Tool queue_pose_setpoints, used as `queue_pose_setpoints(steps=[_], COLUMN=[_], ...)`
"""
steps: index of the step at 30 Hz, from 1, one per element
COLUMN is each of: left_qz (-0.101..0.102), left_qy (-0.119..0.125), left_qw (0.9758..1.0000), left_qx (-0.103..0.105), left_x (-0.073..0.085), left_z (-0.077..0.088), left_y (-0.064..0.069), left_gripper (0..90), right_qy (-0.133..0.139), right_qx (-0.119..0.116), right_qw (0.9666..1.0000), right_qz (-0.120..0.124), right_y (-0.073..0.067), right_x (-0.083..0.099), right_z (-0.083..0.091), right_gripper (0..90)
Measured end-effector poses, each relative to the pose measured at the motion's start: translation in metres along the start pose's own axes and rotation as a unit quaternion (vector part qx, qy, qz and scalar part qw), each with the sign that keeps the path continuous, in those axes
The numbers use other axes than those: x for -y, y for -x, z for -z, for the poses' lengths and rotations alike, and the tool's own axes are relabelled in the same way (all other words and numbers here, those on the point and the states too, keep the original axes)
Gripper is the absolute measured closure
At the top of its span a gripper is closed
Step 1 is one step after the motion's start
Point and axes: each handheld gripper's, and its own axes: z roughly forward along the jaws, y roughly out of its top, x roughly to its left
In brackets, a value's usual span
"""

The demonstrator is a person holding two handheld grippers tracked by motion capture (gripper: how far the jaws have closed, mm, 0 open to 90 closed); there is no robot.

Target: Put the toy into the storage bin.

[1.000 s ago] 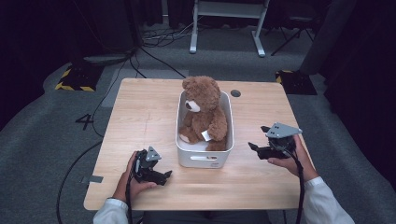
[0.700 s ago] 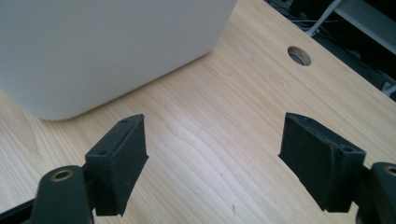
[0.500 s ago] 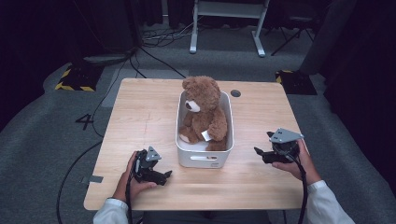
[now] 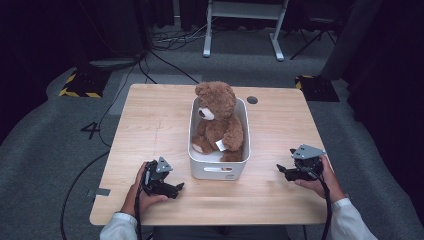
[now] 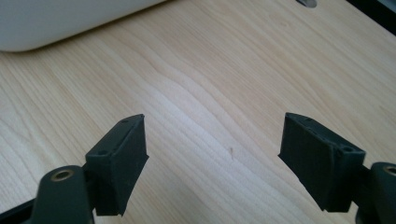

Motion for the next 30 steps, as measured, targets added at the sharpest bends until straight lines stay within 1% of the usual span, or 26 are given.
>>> queue_pose_setpoints(steps=[3,7,10,18,24,28,30], left_qz=[0.0,0.0,0.0,0.0,0.0,0.0,0.0], left_qy=[0.0,0.0,0.0,0.0,0.0,0.0,0.0], left_qw=[1.0,1.0,1.0,1.0,1.0,1.0,1.0], left_qx=[0.0,0.0,0.0,0.0,0.0,0.001,0.0], left_x=[0.0,0.0,0.0,0.0,0.0,0.0,0.0], left_z=[0.0,0.0,0.0,0.0,0.0,0.0,0.0], left_y=[0.0,0.0,0.0,0.0,0.0,0.0,0.0], left_gripper=[0.3,0.3,0.3,0.3,0.3,0.3,0.3], right_qy=[-0.003,-0.014,-0.022,-0.029,-0.021,0.0,0.013], right_qx=[-0.003,-0.002,-0.005,-0.012,-0.022,-0.04,-0.049], right_qw=[1.0,0.9999,0.9997,0.9992,0.9983,0.9957,0.9932], right_qz=[-0.005,-0.003,-0.006,-0.025,-0.049,-0.083,-0.105], right_y=[0.0,0.001,0.002,0.002,0.004,0.008,0.01], right_x=[0.007,0.016,0.022,0.041,0.057,0.069,0.075], right_z=[-0.001,-0.004,-0.006,-0.008,-0.007,-0.004,-0.004], right_gripper=[22.7,22.7,22.7,22.8,22.8,22.8,22.6])
